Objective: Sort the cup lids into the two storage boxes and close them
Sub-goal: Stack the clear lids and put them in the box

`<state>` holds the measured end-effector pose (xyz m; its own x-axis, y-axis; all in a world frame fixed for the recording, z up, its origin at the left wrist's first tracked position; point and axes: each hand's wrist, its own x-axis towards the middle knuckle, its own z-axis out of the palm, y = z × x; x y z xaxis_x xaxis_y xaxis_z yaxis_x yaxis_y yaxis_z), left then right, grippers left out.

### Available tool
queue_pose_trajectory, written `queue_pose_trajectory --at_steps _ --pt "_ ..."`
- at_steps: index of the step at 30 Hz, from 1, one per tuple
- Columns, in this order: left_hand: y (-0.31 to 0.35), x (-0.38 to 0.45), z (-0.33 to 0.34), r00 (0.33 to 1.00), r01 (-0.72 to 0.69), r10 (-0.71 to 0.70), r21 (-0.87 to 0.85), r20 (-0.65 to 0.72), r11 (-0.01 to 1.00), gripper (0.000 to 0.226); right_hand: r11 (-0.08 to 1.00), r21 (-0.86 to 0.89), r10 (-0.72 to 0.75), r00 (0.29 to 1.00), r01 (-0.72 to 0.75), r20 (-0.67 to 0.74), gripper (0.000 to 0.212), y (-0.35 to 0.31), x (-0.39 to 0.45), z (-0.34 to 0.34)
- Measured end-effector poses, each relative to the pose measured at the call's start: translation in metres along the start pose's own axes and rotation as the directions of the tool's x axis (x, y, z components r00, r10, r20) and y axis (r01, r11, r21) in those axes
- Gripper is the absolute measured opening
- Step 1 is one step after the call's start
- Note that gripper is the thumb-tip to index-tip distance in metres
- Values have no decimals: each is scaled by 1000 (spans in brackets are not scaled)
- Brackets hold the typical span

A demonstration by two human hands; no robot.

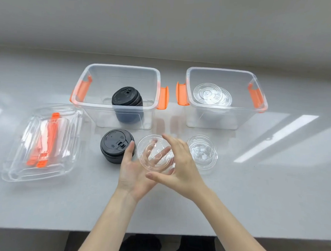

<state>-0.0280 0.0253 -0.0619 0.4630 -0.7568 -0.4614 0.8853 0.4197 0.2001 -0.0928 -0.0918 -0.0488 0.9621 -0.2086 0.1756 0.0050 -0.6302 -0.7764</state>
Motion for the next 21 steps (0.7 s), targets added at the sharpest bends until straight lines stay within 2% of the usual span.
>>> queue_pose_trajectory --at_steps 5,7,10,11,12,14,15,17,21 --pt "-1 11 8 995 77 -82 87 52 993 40 999 -29 47 997 -46 67 94 1 -4 -10" --pt "-3 16 7 993 107 -112 108 35 988 41 995 28 94 990 -97 105 93 7 -8 -15" --pt "-2 21 4 990 142 -143 138 -6 980 44 942 181 289 957 -282 -12 71 25 -10 -30" --pt "-2 22 2 989 149 -149 149 -13 978 43 938 140 330 940 -317 -83 66 36 -11 -36" --pt "-2 23 0 988 153 -151 159 -23 975 42 937 20 347 929 -348 -126 67 50 -11 -42" --pt "-4 22 -2 987 158 -151 169 -51 973 39 885 -236 398 915 -401 -65 79 71 -13 -46" --pt "-4 22 -3 987 158 -151 170 -57 973 39 854 -308 438 899 -420 -14 86 79 -15 -45" --pt "-5 20 -6 988 150 -141 169 -66 974 38 828 -347 475 880 -441 17 97 89 -20 -39" --pt "-5 22 -8 989 134 -122 160 -78 978 39 835 -353 430 901 -423 -61 99 94 -19 -35"
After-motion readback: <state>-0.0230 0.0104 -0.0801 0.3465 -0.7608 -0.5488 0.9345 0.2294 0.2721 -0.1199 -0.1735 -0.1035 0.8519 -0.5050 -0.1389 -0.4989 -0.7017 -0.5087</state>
